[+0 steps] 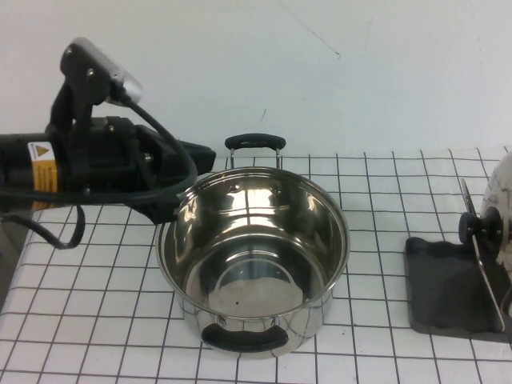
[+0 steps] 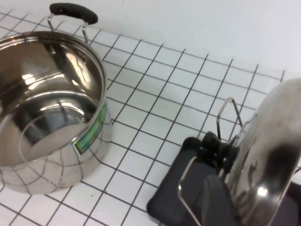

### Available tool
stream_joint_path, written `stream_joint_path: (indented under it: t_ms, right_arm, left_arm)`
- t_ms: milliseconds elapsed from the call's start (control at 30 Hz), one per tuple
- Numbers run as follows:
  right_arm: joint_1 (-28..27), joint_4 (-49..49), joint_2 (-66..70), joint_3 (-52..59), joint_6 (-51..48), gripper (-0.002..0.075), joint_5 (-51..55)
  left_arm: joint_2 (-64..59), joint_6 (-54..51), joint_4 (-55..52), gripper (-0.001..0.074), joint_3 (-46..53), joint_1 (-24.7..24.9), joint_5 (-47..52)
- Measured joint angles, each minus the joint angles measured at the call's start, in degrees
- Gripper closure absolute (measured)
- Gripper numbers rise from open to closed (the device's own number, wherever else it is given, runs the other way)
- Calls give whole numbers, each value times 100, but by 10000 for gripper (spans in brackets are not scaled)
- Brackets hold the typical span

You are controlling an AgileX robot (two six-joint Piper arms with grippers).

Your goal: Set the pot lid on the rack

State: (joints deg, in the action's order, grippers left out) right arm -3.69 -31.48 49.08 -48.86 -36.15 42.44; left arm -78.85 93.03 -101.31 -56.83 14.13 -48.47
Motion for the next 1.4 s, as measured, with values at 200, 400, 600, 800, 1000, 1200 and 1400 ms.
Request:
stream_joint_path:
  t_ms: [200,400,600,800,1000,1200,1400]
  right_arm:
    - [0,276,-958,0,203,466,138]
    - [0,207,-2286,125,225,643,-272]
    - [0,-419,-3702,855,-149,720,-924]
    - [0,-1138,-4866,1644,-954,726,-785]
    - [0,-1205,-5009,2305,-991,727,-708]
    - [0,-1205,-5009,2817,-1000,727,-694]
    - [0,-1205,-5009,3213,-1000,727,-665]
  left_arm:
    - [1190,46,0,736,974,0,1182]
    - [2974,384,10,736,2528,0,2667]
    - [4640,904,78,736,3703,0,3362]
    - [5836,929,117,736,4516,0,4000]
    - [6242,929,158,736,5057,0,4319]
    - [6242,929,160,736,5490,0,4298]
    - [6242,928,160,736,5819,0,4288]
